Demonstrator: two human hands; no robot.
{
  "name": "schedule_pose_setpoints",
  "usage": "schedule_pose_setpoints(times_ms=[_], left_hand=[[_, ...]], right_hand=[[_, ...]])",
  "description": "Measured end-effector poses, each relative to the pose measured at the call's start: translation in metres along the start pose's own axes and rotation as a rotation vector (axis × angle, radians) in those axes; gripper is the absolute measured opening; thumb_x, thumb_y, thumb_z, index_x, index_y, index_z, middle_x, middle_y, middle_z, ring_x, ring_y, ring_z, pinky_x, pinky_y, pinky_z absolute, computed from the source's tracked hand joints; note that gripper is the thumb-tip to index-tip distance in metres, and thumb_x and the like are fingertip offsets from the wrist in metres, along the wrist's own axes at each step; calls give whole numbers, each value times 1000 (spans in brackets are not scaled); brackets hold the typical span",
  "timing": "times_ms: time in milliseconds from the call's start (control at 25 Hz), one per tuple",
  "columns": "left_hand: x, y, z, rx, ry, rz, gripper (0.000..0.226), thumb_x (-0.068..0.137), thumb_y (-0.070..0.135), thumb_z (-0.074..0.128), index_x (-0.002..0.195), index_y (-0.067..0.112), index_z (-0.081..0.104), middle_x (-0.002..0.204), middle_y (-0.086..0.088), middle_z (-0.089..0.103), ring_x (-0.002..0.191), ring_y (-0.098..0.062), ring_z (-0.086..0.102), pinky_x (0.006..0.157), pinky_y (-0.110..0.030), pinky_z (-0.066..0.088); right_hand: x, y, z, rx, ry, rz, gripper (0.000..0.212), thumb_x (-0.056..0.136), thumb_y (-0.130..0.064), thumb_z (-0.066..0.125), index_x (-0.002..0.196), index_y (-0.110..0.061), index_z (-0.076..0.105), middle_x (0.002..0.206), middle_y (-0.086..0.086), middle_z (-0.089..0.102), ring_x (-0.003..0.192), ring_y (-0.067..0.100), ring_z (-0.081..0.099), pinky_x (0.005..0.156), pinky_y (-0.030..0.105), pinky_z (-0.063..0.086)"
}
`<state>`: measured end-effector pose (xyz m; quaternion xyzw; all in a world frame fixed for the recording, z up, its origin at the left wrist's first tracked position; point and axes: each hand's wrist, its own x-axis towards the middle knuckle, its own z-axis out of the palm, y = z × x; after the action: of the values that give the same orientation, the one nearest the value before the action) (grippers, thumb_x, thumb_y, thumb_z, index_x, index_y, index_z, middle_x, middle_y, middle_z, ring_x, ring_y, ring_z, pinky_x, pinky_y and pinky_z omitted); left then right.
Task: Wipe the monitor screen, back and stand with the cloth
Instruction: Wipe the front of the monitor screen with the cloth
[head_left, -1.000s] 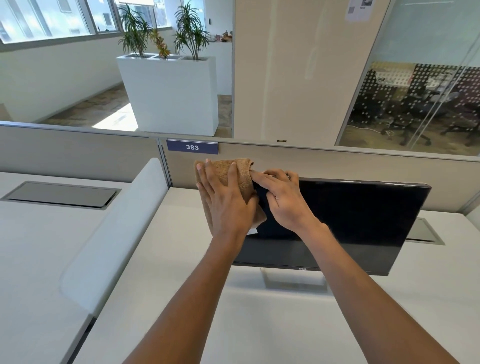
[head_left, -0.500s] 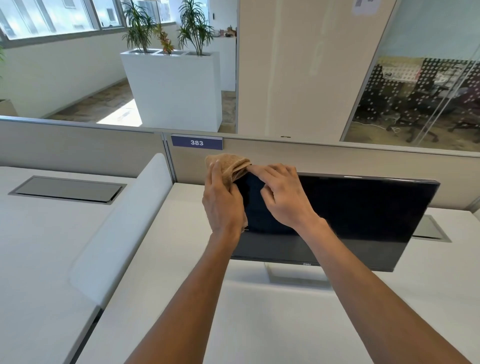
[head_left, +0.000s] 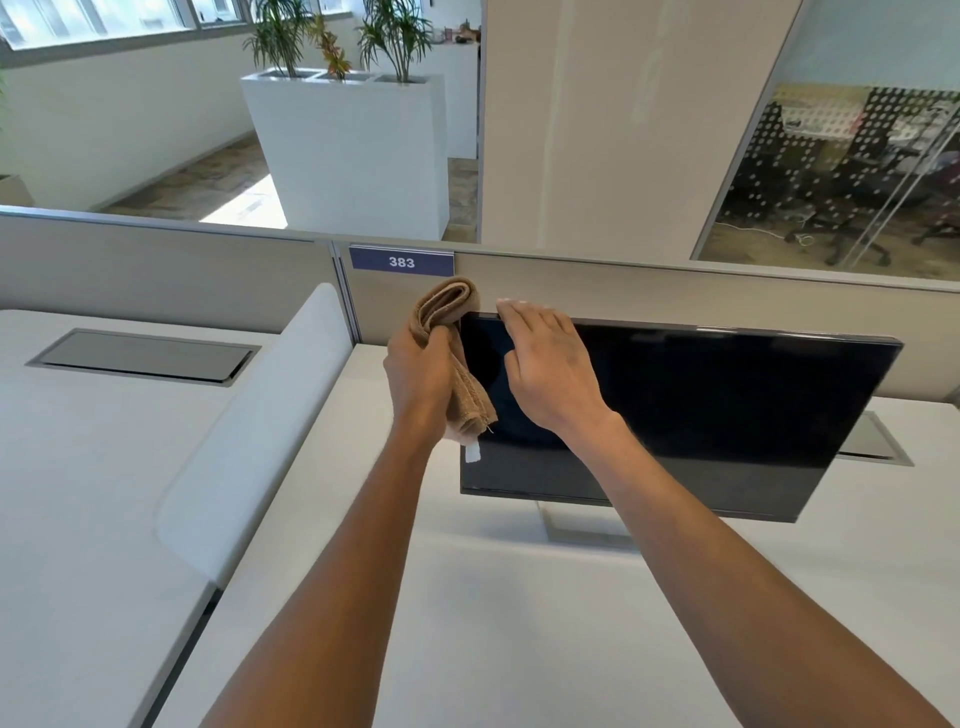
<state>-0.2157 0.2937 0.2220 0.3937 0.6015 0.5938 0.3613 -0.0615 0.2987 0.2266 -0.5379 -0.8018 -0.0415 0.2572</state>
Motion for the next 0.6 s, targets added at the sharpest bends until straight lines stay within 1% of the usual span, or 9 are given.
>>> schedule_pose_setpoints(times_ms=[120, 160, 240, 360, 440, 600], left_hand=[[2, -2, -6, 97, -106, 97, 30, 95, 17, 69, 124, 23, 68, 99, 4, 75, 90, -10, 73, 80, -24, 60], [2, -2, -7, 133, -133, 118, 31, 94, 15, 69, 125, 22, 68, 100, 4, 75, 91, -11, 73, 81, -25, 60], [-1, -3, -8, 194, -163, 137, 27, 97, 11, 62, 122, 19, 68, 94, 2, 73, 86, -14, 72, 78, -26, 60], [-10, -14, -11, 229, -174, 146, 16, 99, 5, 54, 104, 14, 67, 81, 1, 67, 73, -14, 67, 68, -25, 57], [-21, -32, -12, 252, -182, 103, 15, 99, 3, 51, 98, 12, 64, 81, -3, 66, 71, -15, 64, 66, -29, 58], [-41, -90, -17, 324, -206, -89, 15, 97, 3, 47, 97, 3, 62, 83, -9, 65, 74, -22, 62, 70, -42, 61]], right_hand=[[1, -3, 2, -85, 2, -4, 55, 102, -15, 51, 155, -9, 42, 157, 9, 49, 147, 25, 43, 127, 39, 24], [2, -3, 2, -115, -2, -5, 56, 102, -16, 51, 156, -9, 41, 158, 9, 48, 148, 26, 41, 128, 40, 23], [3, -6, 2, -184, -22, -5, 60, 101, -17, 50, 159, -7, 36, 162, 11, 43, 153, 27, 35, 131, 44, 18], [0, -10, 5, -232, -43, -1, 62, 102, -16, 44, 162, -6, 30, 167, 13, 34, 158, 28, 24, 132, 47, 10], [-2, -10, 5, -239, -57, -3, 62, 103, -13, 41, 163, -6, 26, 170, 12, 29, 160, 27, 20, 133, 45, 7], [0, -7, 5, -226, -77, -15, 62, 104, -10, 39, 164, -6, 23, 171, 12, 26, 160, 26, 19, 133, 42, 9]])
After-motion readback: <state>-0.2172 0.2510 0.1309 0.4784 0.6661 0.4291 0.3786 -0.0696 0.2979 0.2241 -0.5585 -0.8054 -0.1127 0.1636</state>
